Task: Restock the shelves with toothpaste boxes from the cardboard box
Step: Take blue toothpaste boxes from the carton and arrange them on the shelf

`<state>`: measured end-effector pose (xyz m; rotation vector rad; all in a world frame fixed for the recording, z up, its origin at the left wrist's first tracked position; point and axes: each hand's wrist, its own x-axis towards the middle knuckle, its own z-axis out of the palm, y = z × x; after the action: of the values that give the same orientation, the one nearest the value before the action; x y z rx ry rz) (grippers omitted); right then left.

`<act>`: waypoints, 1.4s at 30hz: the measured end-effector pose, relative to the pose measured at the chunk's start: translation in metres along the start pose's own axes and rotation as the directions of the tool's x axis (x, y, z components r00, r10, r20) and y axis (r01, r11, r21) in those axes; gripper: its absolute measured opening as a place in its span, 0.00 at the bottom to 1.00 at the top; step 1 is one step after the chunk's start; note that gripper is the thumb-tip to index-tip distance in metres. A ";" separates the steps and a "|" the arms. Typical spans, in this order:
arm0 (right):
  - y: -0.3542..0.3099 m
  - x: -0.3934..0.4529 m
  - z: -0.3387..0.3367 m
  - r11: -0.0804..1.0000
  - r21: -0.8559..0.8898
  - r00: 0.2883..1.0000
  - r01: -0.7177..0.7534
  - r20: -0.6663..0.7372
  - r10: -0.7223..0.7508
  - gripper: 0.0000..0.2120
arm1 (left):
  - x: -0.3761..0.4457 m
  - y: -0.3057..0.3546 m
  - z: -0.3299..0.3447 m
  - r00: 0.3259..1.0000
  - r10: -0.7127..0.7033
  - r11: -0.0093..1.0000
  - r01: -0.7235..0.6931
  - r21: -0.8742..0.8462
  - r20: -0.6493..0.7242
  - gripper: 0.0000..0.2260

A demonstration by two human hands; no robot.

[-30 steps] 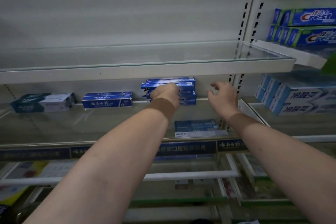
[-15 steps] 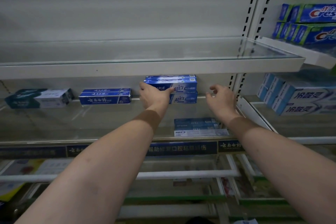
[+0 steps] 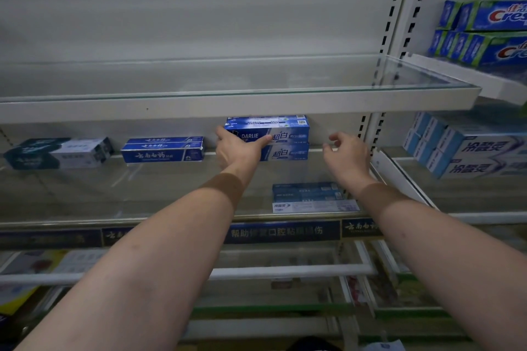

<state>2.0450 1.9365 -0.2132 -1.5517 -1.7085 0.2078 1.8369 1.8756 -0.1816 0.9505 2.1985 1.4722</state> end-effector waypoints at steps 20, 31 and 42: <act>-0.024 -0.020 -0.012 0.999 -0.041 0.997 0.024 0.079 -0.020 0.14 | 0.004 0.003 -0.005 0.995 0.037 0.991 -0.049 0.122 0.093 0.44; -0.096 -0.056 0.007 0.974 -0.055 0.941 0.221 0.276 -0.198 0.11 | -0.011 -0.024 -0.064 0.989 0.126 0.917 -0.144 0.373 0.071 0.47; -0.221 -0.121 0.057 0.892 0.142 0.735 0.429 0.520 -0.436 0.20 | -0.014 -0.087 -0.203 0.991 0.129 0.710 -0.083 0.699 -0.014 0.40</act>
<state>1.8308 1.7983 -0.1712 -1.0837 -2.4613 0.4458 1.6956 1.7052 -0.1775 1.2737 2.8555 0.6611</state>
